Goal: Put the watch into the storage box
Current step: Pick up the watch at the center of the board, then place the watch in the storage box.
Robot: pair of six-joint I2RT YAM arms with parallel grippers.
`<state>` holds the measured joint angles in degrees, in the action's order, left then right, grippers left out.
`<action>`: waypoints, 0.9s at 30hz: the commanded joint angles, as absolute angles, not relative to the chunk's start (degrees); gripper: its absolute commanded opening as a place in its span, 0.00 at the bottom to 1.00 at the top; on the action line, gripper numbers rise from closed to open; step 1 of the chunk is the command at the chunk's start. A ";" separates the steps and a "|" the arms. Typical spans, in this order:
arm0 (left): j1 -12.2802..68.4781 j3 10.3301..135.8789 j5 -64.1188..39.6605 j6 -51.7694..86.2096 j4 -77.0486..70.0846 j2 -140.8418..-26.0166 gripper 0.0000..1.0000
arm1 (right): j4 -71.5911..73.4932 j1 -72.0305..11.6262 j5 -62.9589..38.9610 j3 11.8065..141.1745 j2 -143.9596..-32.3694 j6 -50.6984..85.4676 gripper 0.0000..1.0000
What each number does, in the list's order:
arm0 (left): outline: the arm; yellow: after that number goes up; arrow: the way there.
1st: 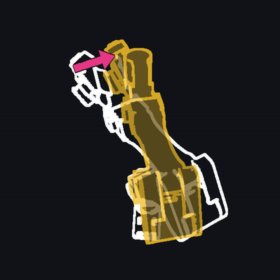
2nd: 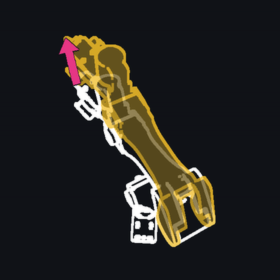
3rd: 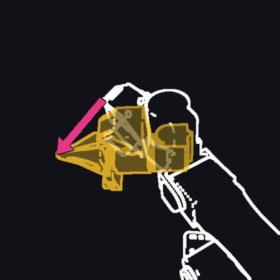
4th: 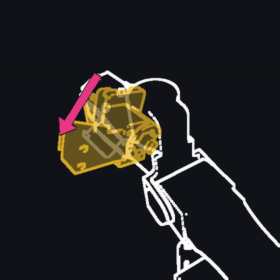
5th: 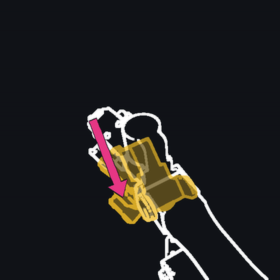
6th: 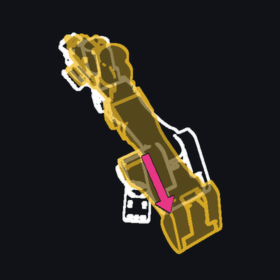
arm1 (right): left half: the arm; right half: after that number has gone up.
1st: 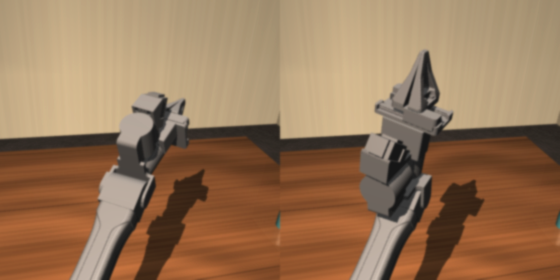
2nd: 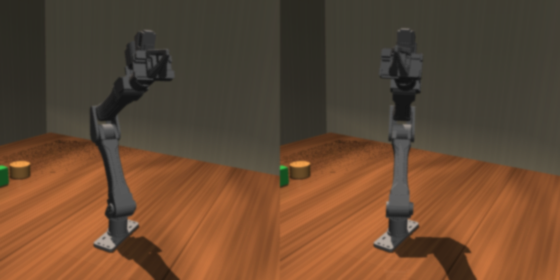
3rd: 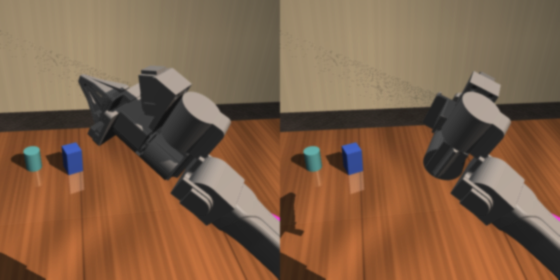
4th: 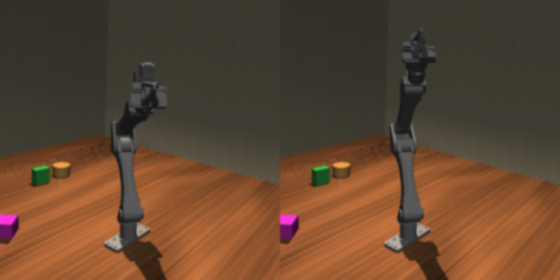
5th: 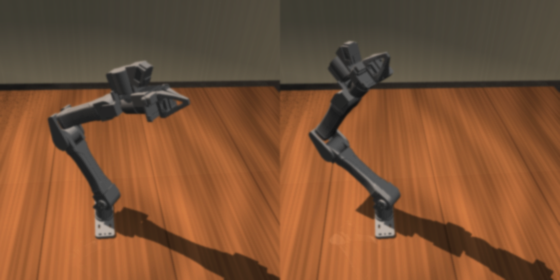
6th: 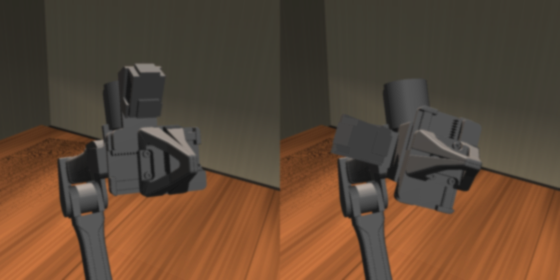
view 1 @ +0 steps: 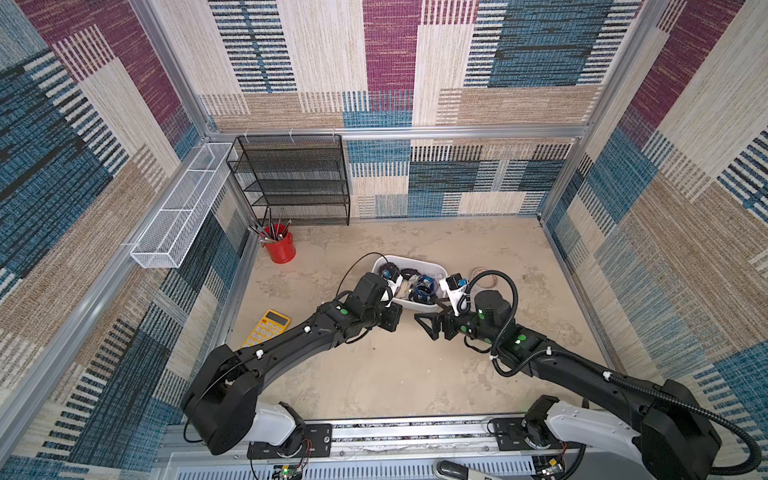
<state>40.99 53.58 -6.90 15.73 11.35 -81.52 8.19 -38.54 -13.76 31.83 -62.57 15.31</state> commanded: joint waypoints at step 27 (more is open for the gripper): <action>36.47 83.46 0.70 3.30 20.73 -111.00 0.00 | 11.48 -38.56 -9.00 29.45 -62.67 20.13 1.00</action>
